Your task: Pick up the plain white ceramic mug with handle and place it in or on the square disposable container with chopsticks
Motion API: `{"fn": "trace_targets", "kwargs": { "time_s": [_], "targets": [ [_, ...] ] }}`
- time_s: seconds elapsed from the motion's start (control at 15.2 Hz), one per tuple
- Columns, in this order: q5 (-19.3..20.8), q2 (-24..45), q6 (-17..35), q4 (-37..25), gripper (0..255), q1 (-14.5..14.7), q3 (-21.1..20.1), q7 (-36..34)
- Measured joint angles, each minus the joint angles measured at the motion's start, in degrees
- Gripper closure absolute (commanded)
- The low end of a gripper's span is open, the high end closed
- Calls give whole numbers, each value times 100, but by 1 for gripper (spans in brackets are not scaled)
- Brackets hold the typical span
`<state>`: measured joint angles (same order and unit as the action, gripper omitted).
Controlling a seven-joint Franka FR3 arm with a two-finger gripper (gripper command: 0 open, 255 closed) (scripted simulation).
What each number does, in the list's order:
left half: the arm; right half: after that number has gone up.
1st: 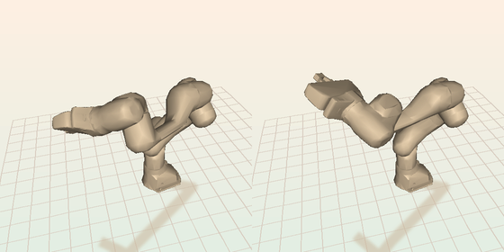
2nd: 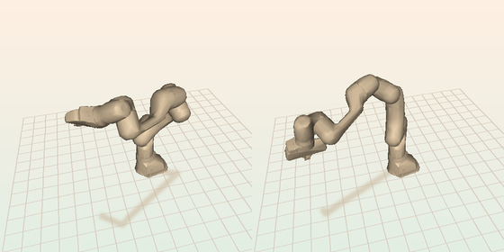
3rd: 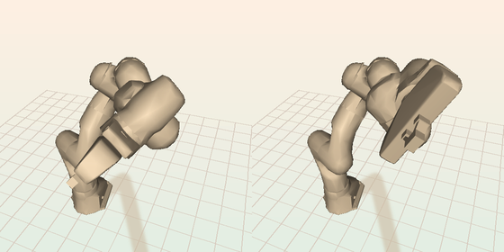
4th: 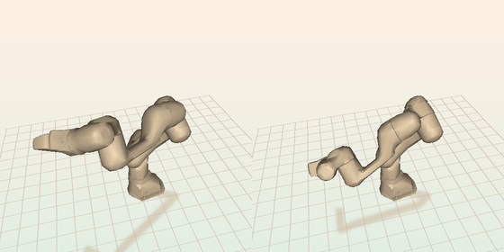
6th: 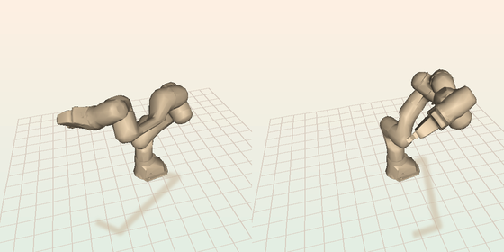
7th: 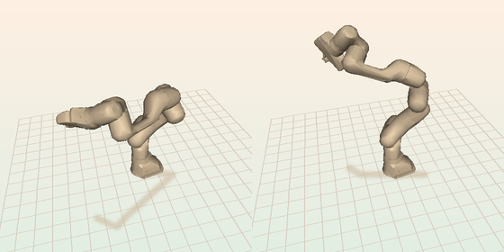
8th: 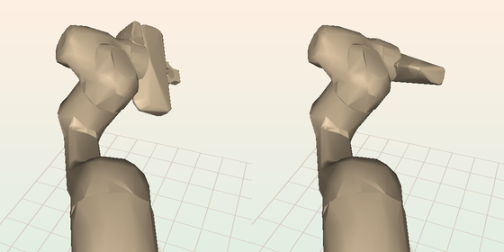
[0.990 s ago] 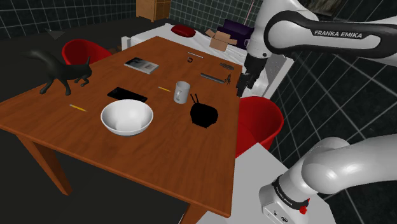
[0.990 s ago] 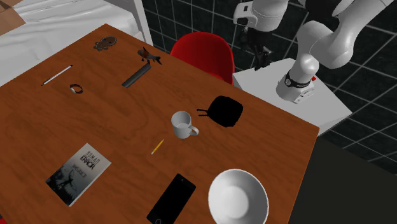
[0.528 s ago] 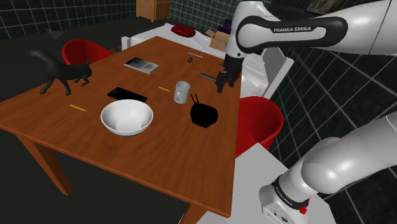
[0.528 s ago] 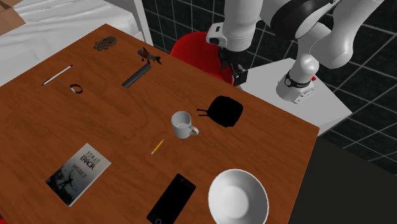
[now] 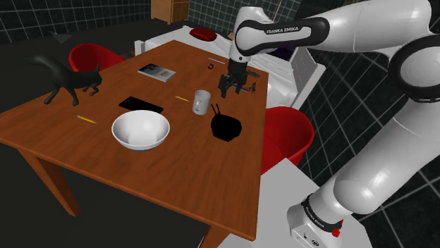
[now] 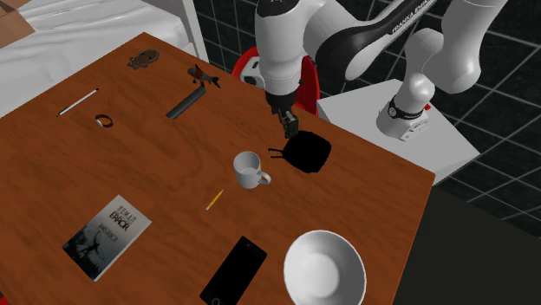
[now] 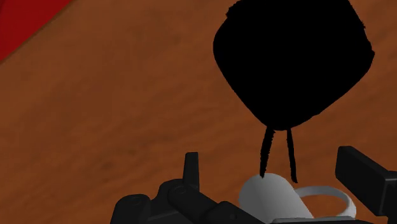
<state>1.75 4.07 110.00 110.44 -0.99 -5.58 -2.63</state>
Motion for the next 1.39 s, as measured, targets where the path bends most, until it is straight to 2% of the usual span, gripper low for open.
{"fn": "trace_targets", "kwargs": {
  "time_s": [0.26,0.66,0.79,1.12,1.39],
  "targets": [
    [-49,891,84,-818,0,12,7,-153],
    [-123,2287,-137,-2449,0,36,37,-324],
    [-127,2456,-76,-2560,0,42,40,-341],
    [-123,2571,261,-2339,0,56,40,-362],
    [-121,2607,340,-2297,0,51,44,-353]
  ]
}}
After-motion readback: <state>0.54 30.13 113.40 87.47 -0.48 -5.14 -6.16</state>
